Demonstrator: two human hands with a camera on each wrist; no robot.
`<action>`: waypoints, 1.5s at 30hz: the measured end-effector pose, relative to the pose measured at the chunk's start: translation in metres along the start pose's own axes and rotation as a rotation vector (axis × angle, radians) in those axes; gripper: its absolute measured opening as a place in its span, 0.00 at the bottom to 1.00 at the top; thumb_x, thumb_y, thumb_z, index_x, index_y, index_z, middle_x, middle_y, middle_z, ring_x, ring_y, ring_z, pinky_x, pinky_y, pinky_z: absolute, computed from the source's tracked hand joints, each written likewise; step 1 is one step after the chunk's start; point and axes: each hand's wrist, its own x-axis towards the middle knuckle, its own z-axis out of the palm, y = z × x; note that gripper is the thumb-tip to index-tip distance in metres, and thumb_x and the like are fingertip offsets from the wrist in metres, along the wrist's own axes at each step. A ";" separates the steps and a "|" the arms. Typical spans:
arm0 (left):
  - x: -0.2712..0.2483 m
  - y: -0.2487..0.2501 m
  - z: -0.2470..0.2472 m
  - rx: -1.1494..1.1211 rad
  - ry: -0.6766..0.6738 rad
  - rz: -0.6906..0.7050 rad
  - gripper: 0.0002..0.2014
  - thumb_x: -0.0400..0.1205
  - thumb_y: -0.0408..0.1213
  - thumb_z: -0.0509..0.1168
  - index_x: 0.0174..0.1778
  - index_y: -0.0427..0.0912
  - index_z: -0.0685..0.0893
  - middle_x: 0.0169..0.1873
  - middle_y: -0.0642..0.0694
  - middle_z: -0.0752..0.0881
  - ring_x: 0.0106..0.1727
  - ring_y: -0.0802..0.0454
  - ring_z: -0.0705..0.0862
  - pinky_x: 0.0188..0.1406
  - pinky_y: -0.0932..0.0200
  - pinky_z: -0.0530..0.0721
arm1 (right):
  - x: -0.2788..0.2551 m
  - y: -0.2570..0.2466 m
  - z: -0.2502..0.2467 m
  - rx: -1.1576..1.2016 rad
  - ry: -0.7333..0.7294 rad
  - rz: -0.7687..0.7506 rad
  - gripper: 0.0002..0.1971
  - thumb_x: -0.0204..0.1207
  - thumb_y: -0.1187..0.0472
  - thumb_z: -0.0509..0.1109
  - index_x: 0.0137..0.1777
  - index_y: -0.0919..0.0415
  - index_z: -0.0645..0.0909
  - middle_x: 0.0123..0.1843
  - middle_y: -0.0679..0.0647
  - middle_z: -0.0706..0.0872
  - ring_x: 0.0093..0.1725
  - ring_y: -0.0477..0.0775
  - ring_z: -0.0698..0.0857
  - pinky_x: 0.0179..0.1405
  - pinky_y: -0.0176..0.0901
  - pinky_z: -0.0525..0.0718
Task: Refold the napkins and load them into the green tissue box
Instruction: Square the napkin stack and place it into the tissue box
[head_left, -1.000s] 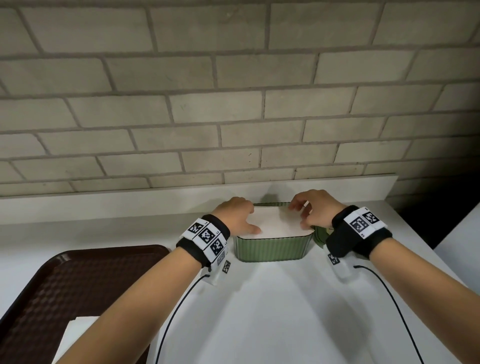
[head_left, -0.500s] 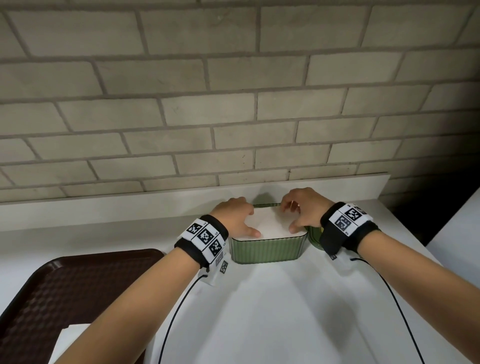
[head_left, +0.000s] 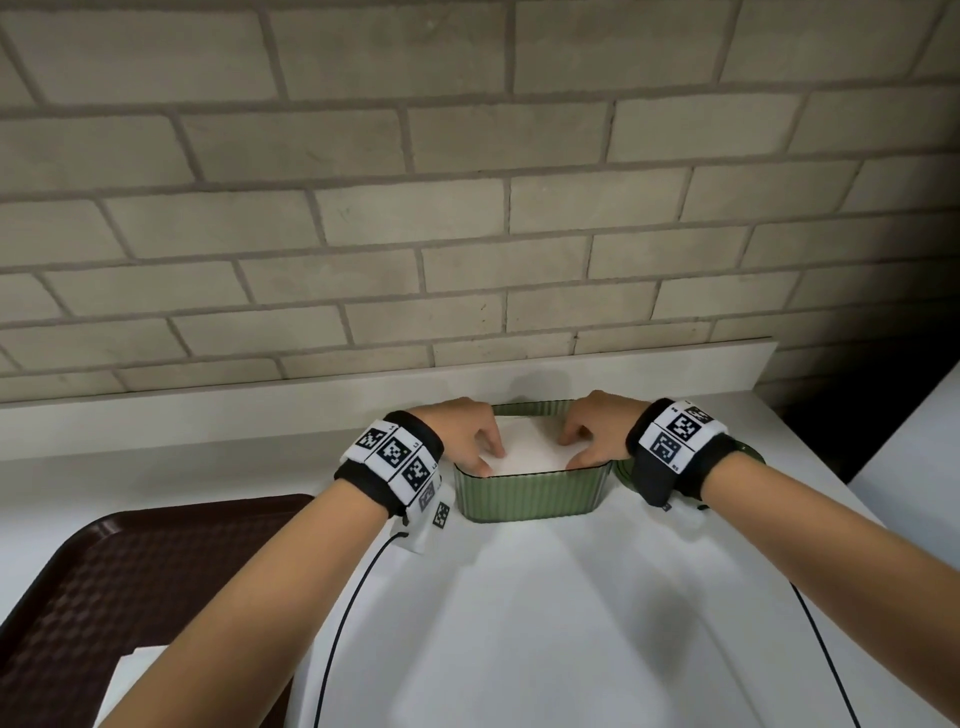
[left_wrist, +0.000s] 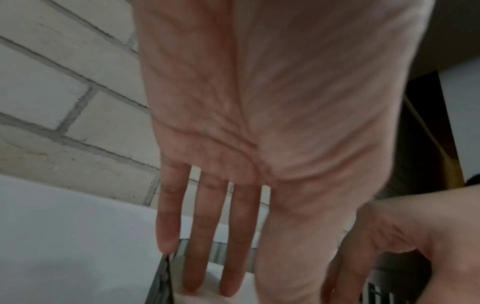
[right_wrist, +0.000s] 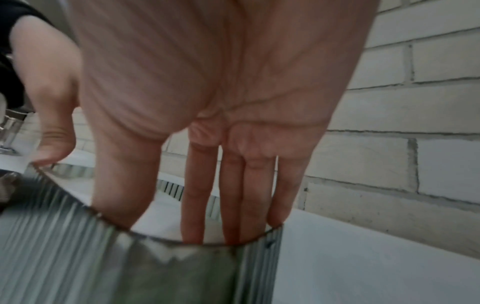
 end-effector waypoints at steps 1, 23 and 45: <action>0.000 0.001 0.001 0.001 -0.001 0.007 0.22 0.81 0.42 0.71 0.72 0.45 0.81 0.72 0.47 0.80 0.72 0.49 0.78 0.70 0.58 0.76 | 0.002 -0.002 0.002 -0.006 -0.012 0.010 0.21 0.77 0.47 0.72 0.61 0.62 0.84 0.58 0.54 0.86 0.57 0.57 0.83 0.52 0.37 0.74; 0.019 -0.001 0.016 0.051 0.156 0.058 0.03 0.73 0.30 0.70 0.41 0.39 0.87 0.34 0.52 0.80 0.40 0.46 0.82 0.39 0.57 0.82 | 0.009 0.000 0.012 0.105 0.170 -0.098 0.04 0.71 0.58 0.73 0.40 0.49 0.80 0.33 0.42 0.78 0.39 0.51 0.78 0.34 0.38 0.72; 0.015 0.010 0.011 -0.103 0.306 0.226 0.27 0.67 0.47 0.79 0.61 0.52 0.79 0.56 0.49 0.82 0.55 0.49 0.81 0.55 0.51 0.83 | 0.012 -0.001 -0.014 0.254 0.146 -0.012 0.11 0.75 0.58 0.70 0.56 0.59 0.85 0.55 0.56 0.87 0.57 0.58 0.83 0.61 0.53 0.80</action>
